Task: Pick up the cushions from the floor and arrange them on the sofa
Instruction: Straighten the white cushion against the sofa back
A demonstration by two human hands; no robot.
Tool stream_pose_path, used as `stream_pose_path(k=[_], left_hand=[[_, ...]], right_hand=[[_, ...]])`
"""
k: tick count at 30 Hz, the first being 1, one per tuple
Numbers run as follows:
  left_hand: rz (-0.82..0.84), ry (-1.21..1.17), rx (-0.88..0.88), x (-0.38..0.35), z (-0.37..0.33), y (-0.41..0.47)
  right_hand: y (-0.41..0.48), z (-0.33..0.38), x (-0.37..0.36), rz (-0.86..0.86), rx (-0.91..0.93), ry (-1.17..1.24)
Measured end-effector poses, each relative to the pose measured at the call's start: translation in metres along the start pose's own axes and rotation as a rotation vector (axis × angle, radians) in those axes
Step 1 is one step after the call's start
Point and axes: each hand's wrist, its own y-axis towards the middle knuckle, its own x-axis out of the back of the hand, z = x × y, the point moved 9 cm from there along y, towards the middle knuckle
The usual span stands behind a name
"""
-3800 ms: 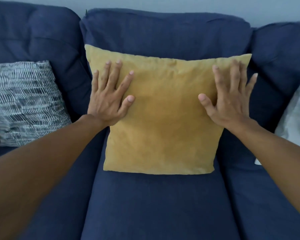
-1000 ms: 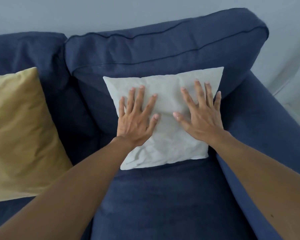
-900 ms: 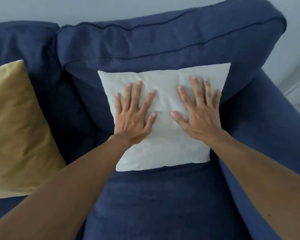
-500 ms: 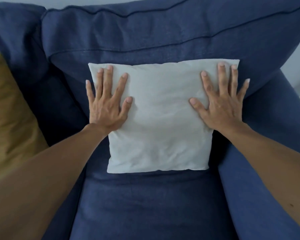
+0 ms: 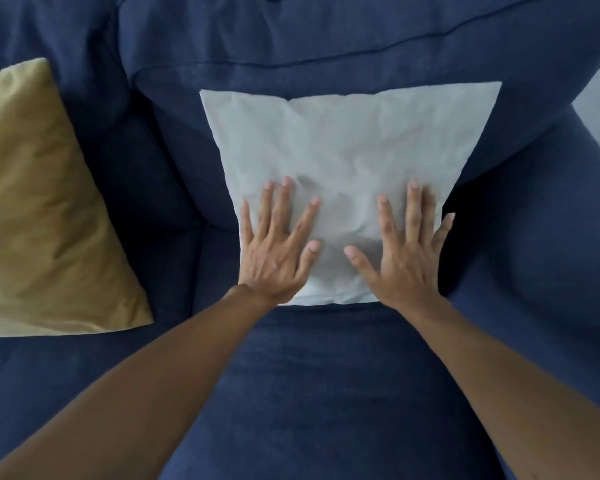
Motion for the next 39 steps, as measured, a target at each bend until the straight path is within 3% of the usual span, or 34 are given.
stream_pose_path(k=[5,11,17,23,28,39], left_hand=[[-0.091,0.003,0.091,-0.034,0.006,0.003],[-0.163,0.083,0.084,-0.048,0.033,0.011],[-0.140,0.051,0.186,-0.012,0.052,0.021],[-0.028,0.006,0.102,0.029,0.031,0.048],[0.065,0.008,0.023,0.025,0.010,0.077],[0.089,0.038,0.147,-0.001,0.041,0.105]], right_hand=[[0.000,-0.011,-0.035,-0.113,0.076,-0.080],[0.009,-0.048,-0.043,-0.112,0.078,-0.127],[0.022,-0.089,0.001,-0.058,-0.035,-0.132],[0.060,-0.047,0.040,0.008,0.118,-0.088],[0.089,-0.012,0.029,0.106,0.199,-0.125],[0.122,-0.047,0.000,0.184,0.120,-0.157]])
